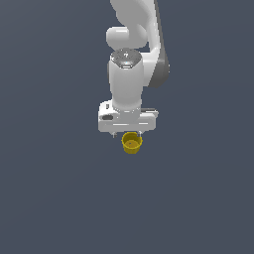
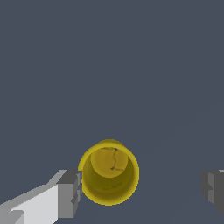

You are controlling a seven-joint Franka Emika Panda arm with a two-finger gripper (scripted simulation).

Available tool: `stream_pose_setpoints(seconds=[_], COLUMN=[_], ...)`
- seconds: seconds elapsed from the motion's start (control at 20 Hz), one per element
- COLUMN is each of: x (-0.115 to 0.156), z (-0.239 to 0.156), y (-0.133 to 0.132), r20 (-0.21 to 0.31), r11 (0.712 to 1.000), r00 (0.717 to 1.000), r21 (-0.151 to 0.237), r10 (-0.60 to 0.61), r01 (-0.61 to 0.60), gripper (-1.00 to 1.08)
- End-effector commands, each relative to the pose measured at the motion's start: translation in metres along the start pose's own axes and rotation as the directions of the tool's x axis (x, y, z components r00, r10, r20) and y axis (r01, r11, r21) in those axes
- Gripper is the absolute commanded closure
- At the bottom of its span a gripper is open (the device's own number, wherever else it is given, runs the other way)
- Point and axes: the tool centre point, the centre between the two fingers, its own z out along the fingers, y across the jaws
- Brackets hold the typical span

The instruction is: Pick up the object and move it to a goal position.

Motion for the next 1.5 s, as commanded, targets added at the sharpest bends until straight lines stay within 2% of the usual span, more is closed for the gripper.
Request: stream_pose_setpoints(seconds=[0.0, 0.35, 0.65, 1.0, 1.45], x=[0.000, -0.004, -0.004, -0.006, -0.015], z=[0.000, 0.001, 0.004, 0.021, 0.059], y=[0.000, 0.016, 0.013, -0.002, -0.034], r20=[0.000, 0.012, 0.010, -0.003, -0.044], r11=[1.000, 0.999, 0.999, 0.999, 0.994], r00=[1.000, 0.999, 0.999, 0.999, 0.993], r21=[0.000, -0.011, -0.010, -0.006, -0.009], r10=[0.000, 0.030, 0.033, 0.052, 0.107], r01=[0.000, -0.030, -0.033, -0.052, -0.108], gripper=[-0.20, -0.20, -0.20, -0.20, -0.20])
